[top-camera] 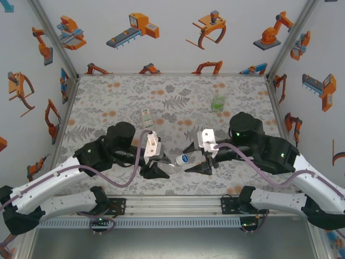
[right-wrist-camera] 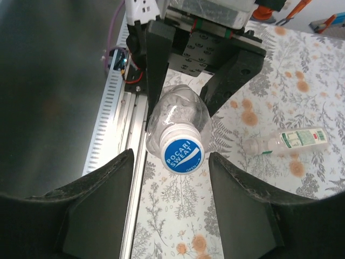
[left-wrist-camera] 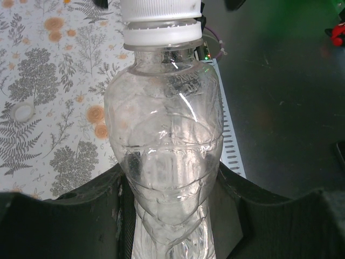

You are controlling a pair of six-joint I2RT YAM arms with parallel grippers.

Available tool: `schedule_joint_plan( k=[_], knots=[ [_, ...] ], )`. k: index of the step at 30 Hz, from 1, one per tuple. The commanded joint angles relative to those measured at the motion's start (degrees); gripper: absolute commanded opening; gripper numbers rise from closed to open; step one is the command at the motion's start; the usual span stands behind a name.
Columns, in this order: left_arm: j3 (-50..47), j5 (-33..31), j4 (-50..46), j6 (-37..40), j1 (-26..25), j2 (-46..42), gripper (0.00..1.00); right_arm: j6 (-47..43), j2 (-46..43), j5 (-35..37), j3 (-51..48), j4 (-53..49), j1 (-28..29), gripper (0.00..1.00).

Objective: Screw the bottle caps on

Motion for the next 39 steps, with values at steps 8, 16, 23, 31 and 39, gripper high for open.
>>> schedule_joint_plan(
  k=[8, 16, 23, 31, 39],
  knots=[
    [0.2, 2.0, 1.6, -0.9, -0.4, 0.3, 0.0, -1.4, -0.8, -0.9, 0.1, 1.7, 0.3, 0.42],
    [0.2, 1.6, 1.4, -1.1, -0.4, 0.3, 0.0, 5.6, 0.0, -1.5, -0.7, 2.3, 0.2, 0.1],
    [-0.7, -7.2, 1.3, -1.1, -0.4, 1.1, 0.0, 39.1, -2.0, 11.6, -7.0, 9.8, 0.4, 0.0],
    [-0.6, -13.6, 0.5, -0.7, -0.4, 2.5, 0.0, 83.9, 1.1, 25.6, -7.7, 4.4, 0.4, 0.0],
    [-0.7, -13.9, 0.7, -1.1, -0.5, 2.7, 0.0, 98.8, 3.3, 30.7, -7.3, -1.2, 0.4, 0.01]
  ],
)
